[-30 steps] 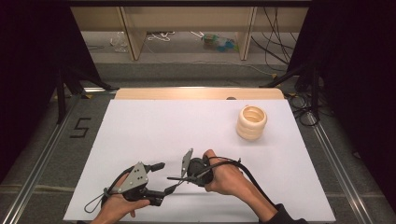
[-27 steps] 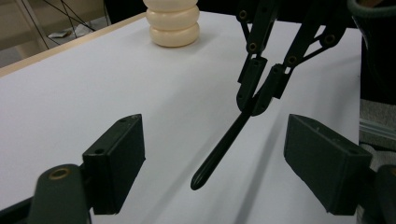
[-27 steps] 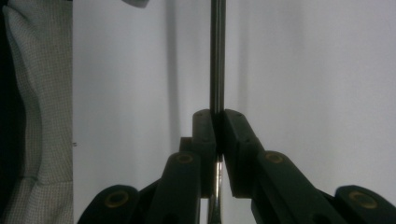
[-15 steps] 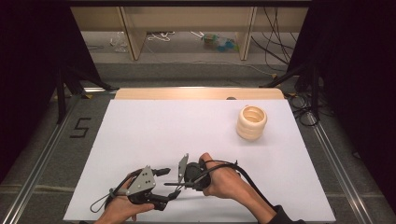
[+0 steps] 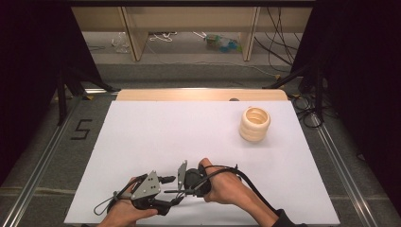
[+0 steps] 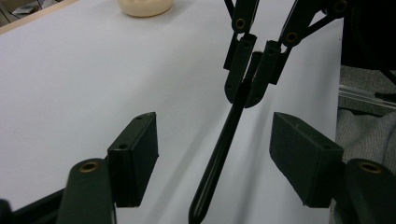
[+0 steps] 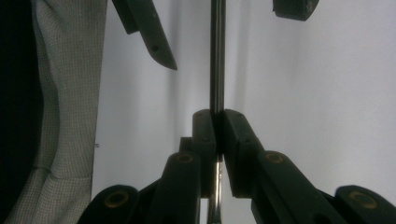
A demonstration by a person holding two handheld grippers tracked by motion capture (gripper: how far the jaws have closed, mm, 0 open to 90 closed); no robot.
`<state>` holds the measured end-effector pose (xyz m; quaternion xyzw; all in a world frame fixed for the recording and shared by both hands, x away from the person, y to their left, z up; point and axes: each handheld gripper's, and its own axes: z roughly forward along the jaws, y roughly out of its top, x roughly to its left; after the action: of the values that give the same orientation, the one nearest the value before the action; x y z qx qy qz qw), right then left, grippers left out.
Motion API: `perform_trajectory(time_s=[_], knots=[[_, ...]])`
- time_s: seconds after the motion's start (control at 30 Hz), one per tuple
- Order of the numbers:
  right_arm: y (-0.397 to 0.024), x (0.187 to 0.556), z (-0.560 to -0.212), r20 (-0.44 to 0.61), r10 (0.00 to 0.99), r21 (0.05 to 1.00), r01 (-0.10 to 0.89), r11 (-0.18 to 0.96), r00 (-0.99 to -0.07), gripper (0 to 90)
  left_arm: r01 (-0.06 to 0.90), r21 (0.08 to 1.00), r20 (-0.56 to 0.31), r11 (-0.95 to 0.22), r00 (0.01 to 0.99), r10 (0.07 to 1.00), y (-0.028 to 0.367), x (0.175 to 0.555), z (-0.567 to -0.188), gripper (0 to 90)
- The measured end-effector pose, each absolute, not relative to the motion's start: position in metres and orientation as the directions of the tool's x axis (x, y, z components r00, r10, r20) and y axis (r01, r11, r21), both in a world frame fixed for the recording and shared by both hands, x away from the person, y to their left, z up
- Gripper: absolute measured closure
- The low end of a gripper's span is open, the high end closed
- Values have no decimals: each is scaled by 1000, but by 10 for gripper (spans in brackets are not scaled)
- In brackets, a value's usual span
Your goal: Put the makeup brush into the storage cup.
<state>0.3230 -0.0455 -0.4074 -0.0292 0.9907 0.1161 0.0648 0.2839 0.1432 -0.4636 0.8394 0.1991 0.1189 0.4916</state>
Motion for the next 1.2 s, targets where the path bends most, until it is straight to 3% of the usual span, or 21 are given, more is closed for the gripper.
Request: perform_trajectory(time_s=[0.1, 0.4, 0.6, 0.8, 1.2], knots=[[-44, 324, -408, -153, -89, 245, -125, 961, -984, 840, 217, 869, 0, -444, 898, 439, 143, 283, -464, 390], [-42, 322, -407, -149, -92, 244, -127, 961, -984, 841, 204, 854, 10, -478, 913, 408, 142, 282, -464, 501], [-41, 322, -407, -160, -126, 233, -161, 959, -979, 841, 192, 843, 27, -502, 918, 396, 142, 282, -465, 542], [-40, 316, -406, -128, -79, 222, -106, 969, -989, 841, 184, 838, 32, -514, 923, 383, 142, 281, -465, 584], [-38, 315, -407, -150, -141, 239, -174, 955, -979, 841, 164, 828, 45, -536, 934, 355, 142, 280, -466, 648]])
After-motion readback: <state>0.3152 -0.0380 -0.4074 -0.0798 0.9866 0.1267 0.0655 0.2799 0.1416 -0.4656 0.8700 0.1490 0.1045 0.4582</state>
